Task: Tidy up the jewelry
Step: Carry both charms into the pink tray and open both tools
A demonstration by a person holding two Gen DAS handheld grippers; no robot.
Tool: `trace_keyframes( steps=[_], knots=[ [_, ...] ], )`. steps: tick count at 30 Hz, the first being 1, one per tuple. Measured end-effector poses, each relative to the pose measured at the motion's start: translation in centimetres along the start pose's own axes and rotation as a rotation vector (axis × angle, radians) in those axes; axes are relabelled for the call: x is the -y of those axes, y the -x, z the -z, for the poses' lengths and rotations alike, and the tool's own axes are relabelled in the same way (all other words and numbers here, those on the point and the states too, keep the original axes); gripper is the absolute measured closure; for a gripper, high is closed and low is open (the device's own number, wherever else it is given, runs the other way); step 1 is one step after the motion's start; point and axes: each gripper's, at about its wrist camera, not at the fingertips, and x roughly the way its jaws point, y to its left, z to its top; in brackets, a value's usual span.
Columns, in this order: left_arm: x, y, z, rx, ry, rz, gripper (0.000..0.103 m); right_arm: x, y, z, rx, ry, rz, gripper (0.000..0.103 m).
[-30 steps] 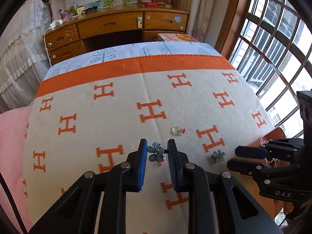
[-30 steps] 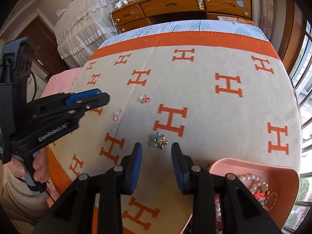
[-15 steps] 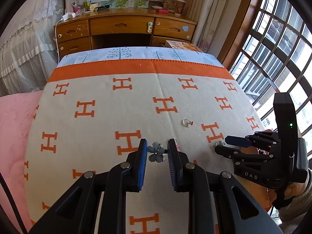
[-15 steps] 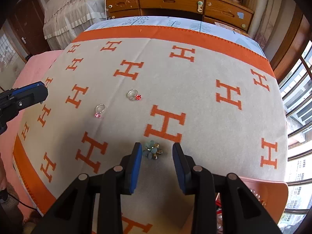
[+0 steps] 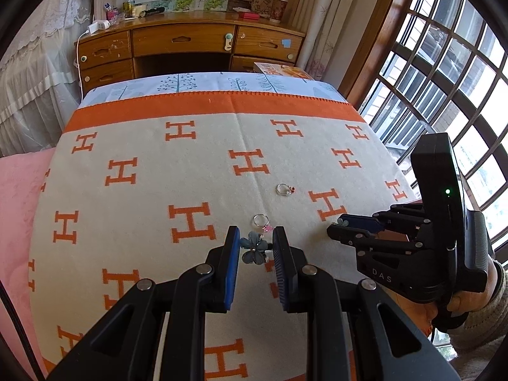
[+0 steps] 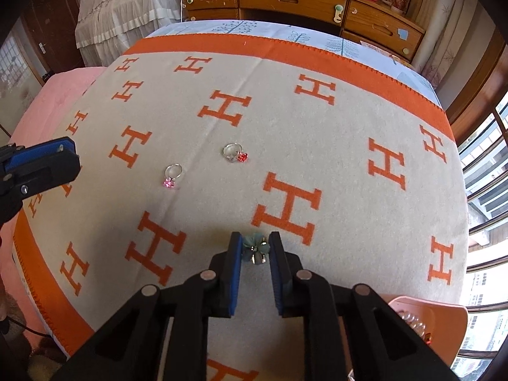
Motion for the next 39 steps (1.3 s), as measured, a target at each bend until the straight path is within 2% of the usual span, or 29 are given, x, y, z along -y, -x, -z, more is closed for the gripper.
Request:
trace_keyframes(
  steps=[3,9,14,19,23,28,33,36,39],
  knots=[
    [0.8,0.6,0.0,0.004,-0.016,0.007,0.084,0.7,1.9,0.5,0.043,-0.049,-0.072,0.086],
    [4.4,2.4,0.0,0.023,-0.068,0.053,0.084,3.2,9.3,2.5,0.218,-0.146,-0.173,0.086],
    [9.4,3.7,-0.3,0.033,-0.146,0.104,0.084,6.2,16.0,5.9,0.37,-0.211,-0.177,0.086],
    [15.1,4.6,-0.3,0.045,-0.226,0.174,0.084,8.9,19.8,9.5,0.44,-0.267,-0.155,0.086],
    [19.2,3.8,0.6,0.018,-0.286,0.215,0.084,10.6,20.2,12.3,0.435,-0.316,-0.142,0.086],
    [22.6,0.8,2.9,-0.077,-0.344,0.23,0.084,12.6,18.2,15.0,0.371,-0.389,-0.147,0.086],
    [24.2,-2.0,5.6,-0.174,-0.392,0.213,0.084,13.4,15.9,16.6,0.296,-0.422,-0.171,0.086],
    [24.4,-2.6,6.5,-0.198,-0.41,0.193,0.084,13.2,14.7,17.6,0.241,-0.424,-0.187,0.086],
    [24.3,-2.6,6.8,-0.198,-0.414,0.179,0.077,13.0,13.6,17.9,0.179,-0.432,-0.199,0.086]
  ],
)
